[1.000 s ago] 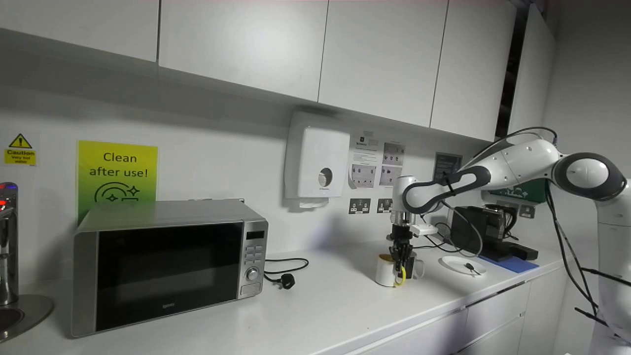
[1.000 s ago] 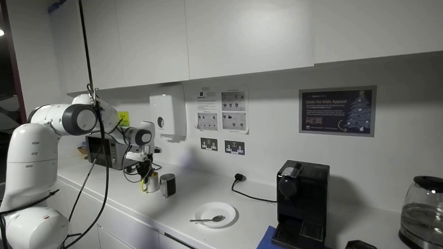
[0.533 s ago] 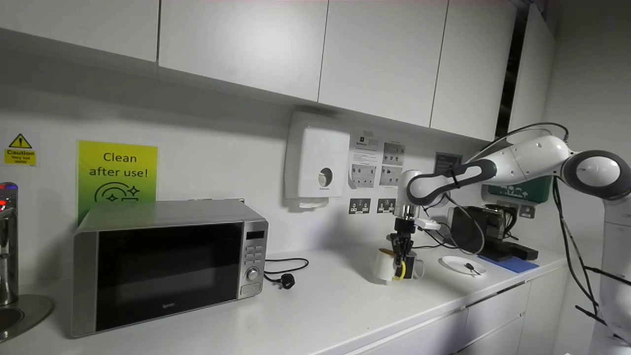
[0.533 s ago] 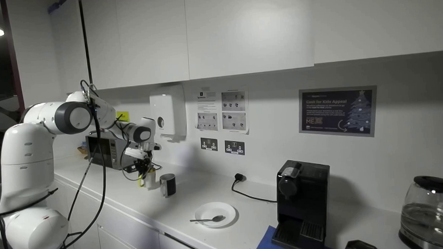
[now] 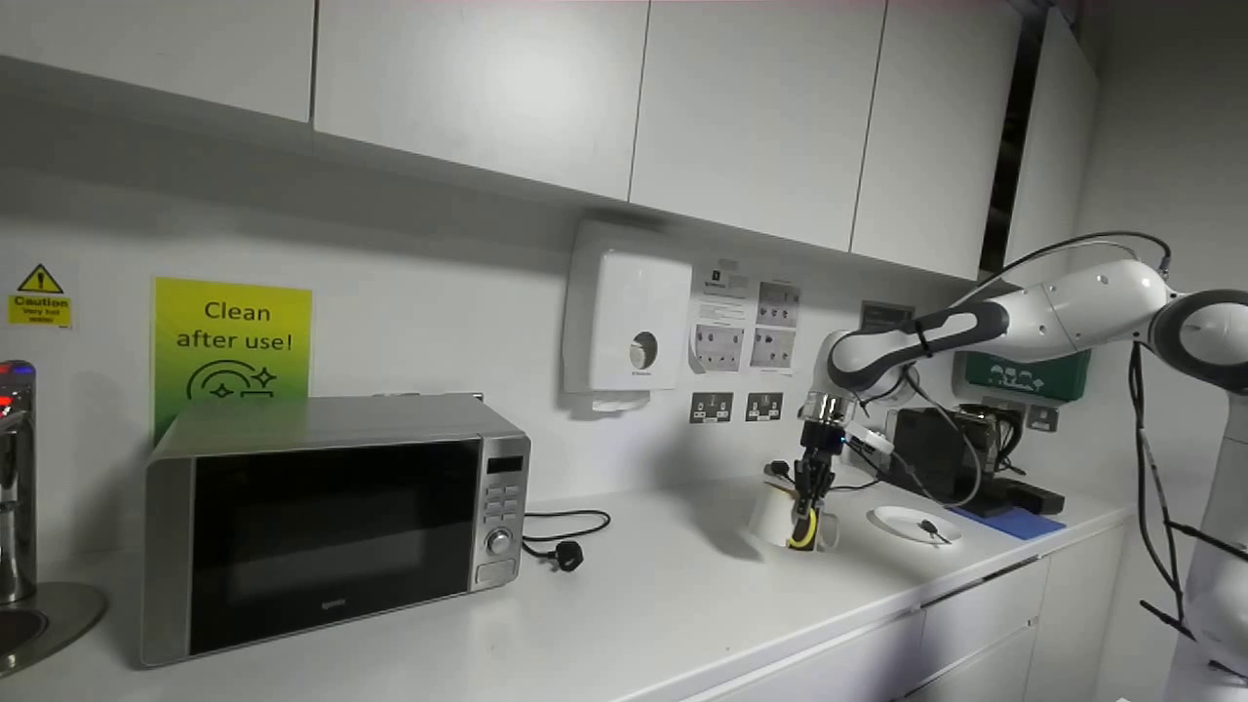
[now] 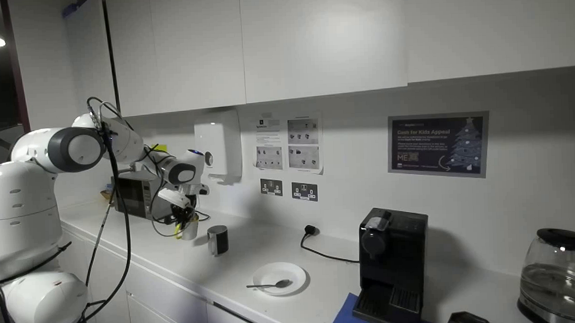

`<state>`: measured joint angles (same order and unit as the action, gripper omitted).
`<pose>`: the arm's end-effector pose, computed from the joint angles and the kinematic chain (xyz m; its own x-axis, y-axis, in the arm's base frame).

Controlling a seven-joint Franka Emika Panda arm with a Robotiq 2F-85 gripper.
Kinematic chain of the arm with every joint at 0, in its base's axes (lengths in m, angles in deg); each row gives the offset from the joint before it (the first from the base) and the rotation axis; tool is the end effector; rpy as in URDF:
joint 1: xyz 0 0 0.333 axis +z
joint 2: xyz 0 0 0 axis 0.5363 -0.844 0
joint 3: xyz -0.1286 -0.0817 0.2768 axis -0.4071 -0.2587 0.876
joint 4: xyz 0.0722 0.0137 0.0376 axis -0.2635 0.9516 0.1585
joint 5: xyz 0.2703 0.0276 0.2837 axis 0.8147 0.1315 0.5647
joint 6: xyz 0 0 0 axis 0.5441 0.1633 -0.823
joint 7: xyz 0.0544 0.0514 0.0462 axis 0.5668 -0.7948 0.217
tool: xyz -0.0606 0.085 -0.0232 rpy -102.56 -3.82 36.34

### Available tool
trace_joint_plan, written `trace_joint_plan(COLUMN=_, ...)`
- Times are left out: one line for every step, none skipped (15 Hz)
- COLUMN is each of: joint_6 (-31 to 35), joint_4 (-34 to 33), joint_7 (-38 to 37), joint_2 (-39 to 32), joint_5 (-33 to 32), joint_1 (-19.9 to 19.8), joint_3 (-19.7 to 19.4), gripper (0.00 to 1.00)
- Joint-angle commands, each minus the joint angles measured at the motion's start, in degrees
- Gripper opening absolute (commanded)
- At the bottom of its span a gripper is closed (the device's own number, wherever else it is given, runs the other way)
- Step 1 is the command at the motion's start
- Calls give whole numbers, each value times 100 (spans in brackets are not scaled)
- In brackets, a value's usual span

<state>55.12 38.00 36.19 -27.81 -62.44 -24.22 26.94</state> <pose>0.5093 0.1668 0.4242 0.9694 0.2425 -0.0382 0.2188 -0.9240 -0.3138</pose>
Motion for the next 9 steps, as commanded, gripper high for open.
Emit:
trace_joint_plan(joint_6=-193, joint_4=248, joint_7=452, joint_2=502, joint_5=357, joint_1=-112, joint_3=-148, gripper=5)
trace_joint_plan(joint_6=-215, joint_4=231, joint_7=507, joint_2=514, joint_5=386, joint_1=-130, joint_3=-202, gripper=5)
trace_joint_plan(joint_6=-279, joint_4=206, joint_7=586, joint_2=511, joint_5=448, joint_1=-147, joint_3=-254, gripper=5)
trace_joint_plan(joint_6=-353, joint_4=161, joint_7=663, joint_2=494, joint_5=505, joint_1=-172, joint_3=-308, gripper=5)
trace_joint_plan(joint_6=-426, joint_4=142, joint_7=737, joint_2=490, joint_5=561, joint_1=-199, joint_3=-350, gripper=5)
trace_joint_plan(joint_6=-485, joint_4=112, joint_7=804, joint_2=468, joint_5=608, joint_1=-222, joint_3=-399, gripper=5)
trace_joint_plan(joint_6=-573, joint_4=65, joint_7=908, joint_2=424, joint_5=669, joint_1=-241, joint_3=-456, gripper=5)
trace_joint_plan(joint_6=-685, joint_4=14, joint_7=1020, joint_2=369, joint_5=726, joint_1=-265, joint_3=-506, gripper=5)
trace_joint_plan(joint_6=-823, joint_4=-60, joint_7=1136, joint_2=297, joint_5=775, joint_1=-293, joint_3=-546, gripper=5)
